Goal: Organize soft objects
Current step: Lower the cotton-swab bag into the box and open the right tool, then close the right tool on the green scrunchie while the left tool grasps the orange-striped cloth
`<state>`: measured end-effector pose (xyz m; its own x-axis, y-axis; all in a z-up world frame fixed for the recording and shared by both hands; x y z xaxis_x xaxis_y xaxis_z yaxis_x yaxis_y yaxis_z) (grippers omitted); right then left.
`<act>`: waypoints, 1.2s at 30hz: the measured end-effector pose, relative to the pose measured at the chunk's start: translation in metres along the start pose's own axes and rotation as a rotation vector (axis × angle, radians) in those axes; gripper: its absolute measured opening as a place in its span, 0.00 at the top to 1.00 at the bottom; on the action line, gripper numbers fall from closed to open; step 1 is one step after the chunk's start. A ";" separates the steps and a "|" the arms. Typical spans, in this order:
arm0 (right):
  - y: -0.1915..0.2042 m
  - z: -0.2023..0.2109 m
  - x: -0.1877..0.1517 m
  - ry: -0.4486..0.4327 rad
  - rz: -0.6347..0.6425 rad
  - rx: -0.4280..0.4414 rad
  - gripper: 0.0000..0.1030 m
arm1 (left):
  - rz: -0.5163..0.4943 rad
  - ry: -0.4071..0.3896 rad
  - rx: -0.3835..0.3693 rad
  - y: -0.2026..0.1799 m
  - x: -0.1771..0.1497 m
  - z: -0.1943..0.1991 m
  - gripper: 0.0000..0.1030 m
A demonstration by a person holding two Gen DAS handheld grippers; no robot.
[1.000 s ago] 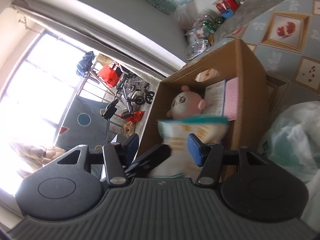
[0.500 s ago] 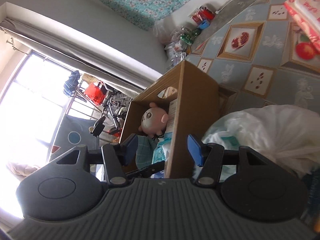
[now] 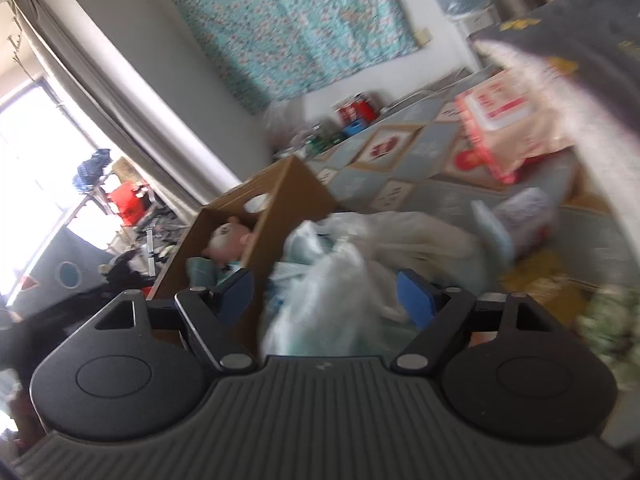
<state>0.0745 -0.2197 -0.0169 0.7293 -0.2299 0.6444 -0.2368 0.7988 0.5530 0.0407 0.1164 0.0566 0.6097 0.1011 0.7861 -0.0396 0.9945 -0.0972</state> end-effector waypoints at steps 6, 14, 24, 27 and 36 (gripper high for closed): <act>-0.054 0.052 -0.034 0.000 -0.052 -0.121 0.22 | -0.038 -0.028 -0.124 -0.064 -0.028 0.018 0.04; -0.095 0.081 -0.061 0.018 -0.096 -0.194 0.22 | -0.081 0.044 -0.218 -0.127 -0.077 -0.017 0.06; -0.099 0.069 -0.052 0.013 -0.064 -0.218 0.25 | -0.209 0.158 -0.267 -0.179 -0.121 -0.057 0.20; -0.099 0.059 -0.042 0.010 0.005 -0.305 0.25 | -0.237 0.187 -0.263 -0.188 -0.123 -0.072 0.23; -0.120 0.011 -0.028 0.103 0.049 -0.377 0.28 | -0.271 0.283 -0.222 -0.202 -0.130 -0.121 0.43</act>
Point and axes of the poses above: each gripper's, at about its wrist camera, not at the fingertips, and z roughly against the way its jaws point, y to its left, x to its top, the point moved 1 cm from there along -z, roughly the way its jaws point, and after that the axes turned 5 degrees about y, right-handed, at the moved point
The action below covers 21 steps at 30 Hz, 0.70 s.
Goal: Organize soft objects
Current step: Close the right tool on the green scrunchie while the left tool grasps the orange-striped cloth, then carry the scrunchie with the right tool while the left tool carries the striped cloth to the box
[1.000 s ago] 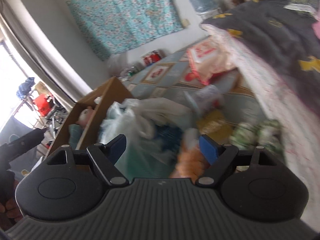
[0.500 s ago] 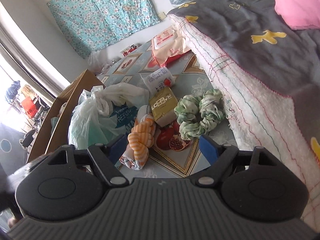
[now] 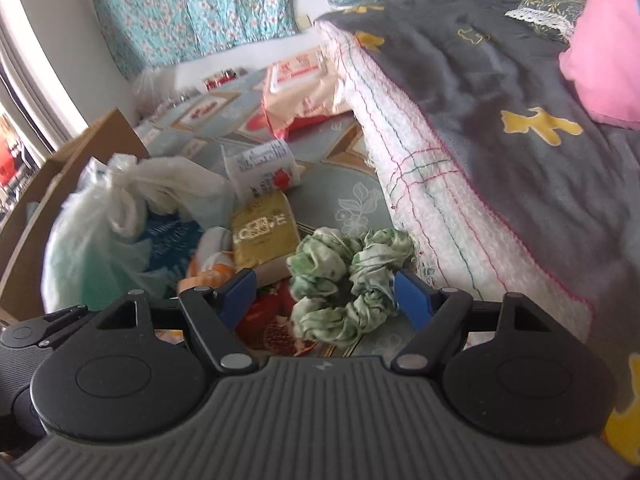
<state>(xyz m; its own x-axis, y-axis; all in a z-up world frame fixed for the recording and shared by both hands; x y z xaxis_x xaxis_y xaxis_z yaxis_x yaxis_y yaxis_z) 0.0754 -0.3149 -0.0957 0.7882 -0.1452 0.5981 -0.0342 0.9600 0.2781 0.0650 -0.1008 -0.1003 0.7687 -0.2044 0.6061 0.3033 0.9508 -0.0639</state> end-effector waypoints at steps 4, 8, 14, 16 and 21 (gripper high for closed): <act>-0.001 -0.018 0.002 0.027 0.004 -0.018 0.32 | 0.004 0.048 0.003 0.002 0.002 -0.014 0.45; 0.000 -0.028 0.000 0.033 0.028 -0.058 0.40 | 0.045 0.062 0.003 0.005 0.002 -0.021 0.48; 0.000 -0.028 -0.006 0.013 0.077 -0.117 0.60 | 0.052 0.043 0.014 0.005 -0.001 -0.018 0.58; -0.004 -0.025 -0.007 0.009 0.058 -0.110 0.71 | 0.064 0.040 0.006 0.006 -0.002 -0.016 0.59; -0.020 -0.010 -0.011 0.007 -0.067 0.020 0.79 | 0.074 0.032 -0.021 0.006 -0.008 -0.005 0.61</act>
Point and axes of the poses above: each gripper's, at about its wrist camera, not at the fingertips, and z roughly against the way its jaws point, y to its left, x to its top, the point moved 1 cm from there along -z, roughly the way its jaws point, and after that the axes turned 5 degrees about y, right-handed, at the moved point
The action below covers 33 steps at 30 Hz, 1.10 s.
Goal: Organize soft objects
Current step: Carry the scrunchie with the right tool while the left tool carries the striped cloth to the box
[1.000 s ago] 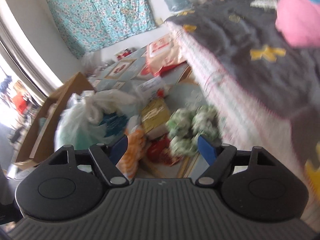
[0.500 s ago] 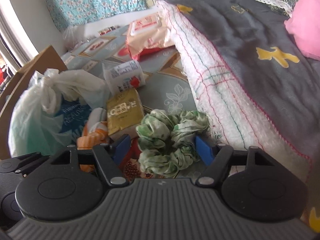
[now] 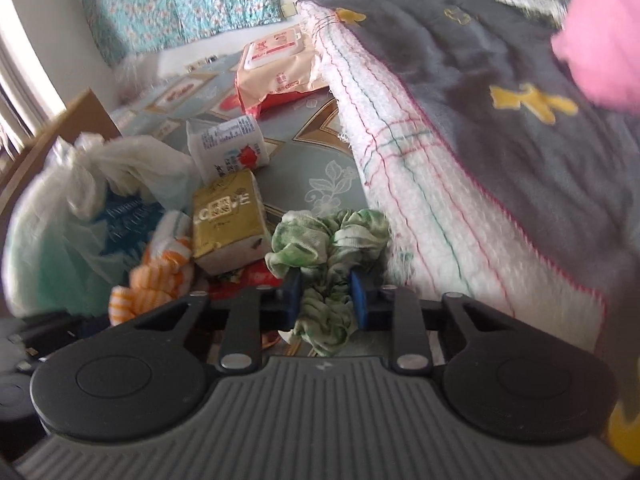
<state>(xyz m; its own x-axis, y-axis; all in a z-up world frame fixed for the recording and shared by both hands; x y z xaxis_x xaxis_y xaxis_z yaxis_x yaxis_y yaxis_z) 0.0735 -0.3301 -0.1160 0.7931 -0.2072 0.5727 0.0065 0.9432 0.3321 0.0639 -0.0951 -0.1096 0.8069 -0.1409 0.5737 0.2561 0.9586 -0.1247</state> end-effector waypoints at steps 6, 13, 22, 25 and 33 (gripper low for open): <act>-0.010 0.026 -0.014 -0.026 -0.140 0.136 0.80 | 0.035 -0.031 -0.051 0.000 -0.006 0.024 0.61; 0.002 0.070 -0.018 -0.081 -0.185 0.286 0.80 | 0.069 -0.116 -0.109 0.003 -0.009 0.072 0.61; 0.075 0.094 0.004 -0.097 -0.092 0.516 0.80 | 0.116 -0.270 -0.086 0.033 -0.012 0.147 0.61; 0.115 0.090 0.017 -0.072 -0.038 0.602 0.80 | 0.138 -0.330 -0.033 0.052 -0.013 0.176 0.61; 0.250 0.074 0.052 0.044 0.150 0.776 0.80 | 0.192 -0.460 0.169 0.115 -0.007 0.249 0.61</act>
Point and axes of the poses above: each gripper's, at about its wrist camera, not at the fingertips, and z roughly against the way its jaws point, y to its left, x to its top, the point moved 1 cm from there along -z, roughly the way its jaws point, and after that the axes turned 5 degrees about y, right-handed, at the moved point
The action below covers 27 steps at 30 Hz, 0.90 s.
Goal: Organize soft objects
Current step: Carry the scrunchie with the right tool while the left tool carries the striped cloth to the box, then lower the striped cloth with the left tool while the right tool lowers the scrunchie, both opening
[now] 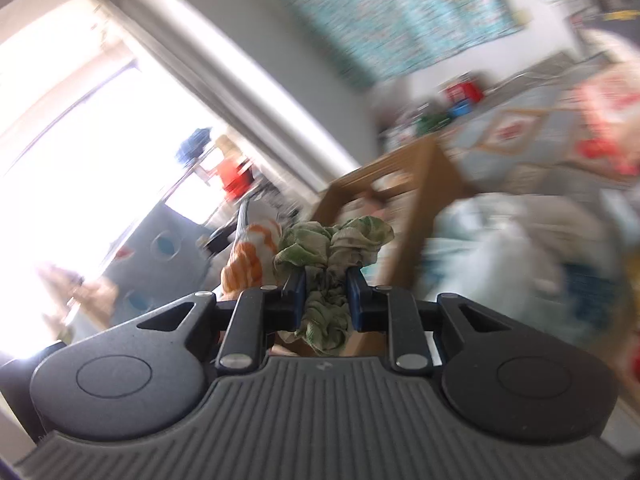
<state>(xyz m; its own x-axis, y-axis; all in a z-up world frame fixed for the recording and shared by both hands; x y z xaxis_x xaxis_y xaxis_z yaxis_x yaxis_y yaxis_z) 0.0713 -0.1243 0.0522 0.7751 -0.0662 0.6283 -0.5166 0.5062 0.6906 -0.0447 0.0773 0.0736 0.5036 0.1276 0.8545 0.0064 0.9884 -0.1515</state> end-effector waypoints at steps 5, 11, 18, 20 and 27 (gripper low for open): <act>0.035 -0.079 0.025 0.153 0.051 0.010 0.80 | 0.037 0.017 0.084 0.045 0.022 0.000 0.61; 0.044 -0.165 0.037 0.348 0.039 -0.067 0.80 | 0.051 0.168 0.156 0.097 0.027 -0.044 0.61; 0.025 -0.231 0.025 0.521 -0.049 -0.130 0.79 | 0.004 0.382 0.242 0.146 0.010 -0.092 0.60; 0.024 -0.245 0.021 0.558 -0.059 -0.135 0.78 | -0.009 0.431 0.259 0.159 0.006 -0.097 0.60; 0.013 -0.283 0.007 0.643 -0.121 -0.150 0.74 | -0.022 0.536 0.300 0.186 -0.001 -0.114 0.58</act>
<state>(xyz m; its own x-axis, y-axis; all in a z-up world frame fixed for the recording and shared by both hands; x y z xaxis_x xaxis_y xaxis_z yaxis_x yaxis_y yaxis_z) 0.1729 0.1252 -0.0352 0.9107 0.3720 0.1795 -0.3925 0.6443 0.6564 0.0548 0.2514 -0.0123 0.8708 0.1253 0.4754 -0.1826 0.9802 0.0761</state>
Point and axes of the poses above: each gripper's, at about its wrist camera, not at the fingertips, and z roughly against the way its jaws point, y to its left, x to its top, the point moved 1 cm from there along -z, roughly the way its jaws point, and after that the axes turned 5 degrees about y, right-handed, at the moved point
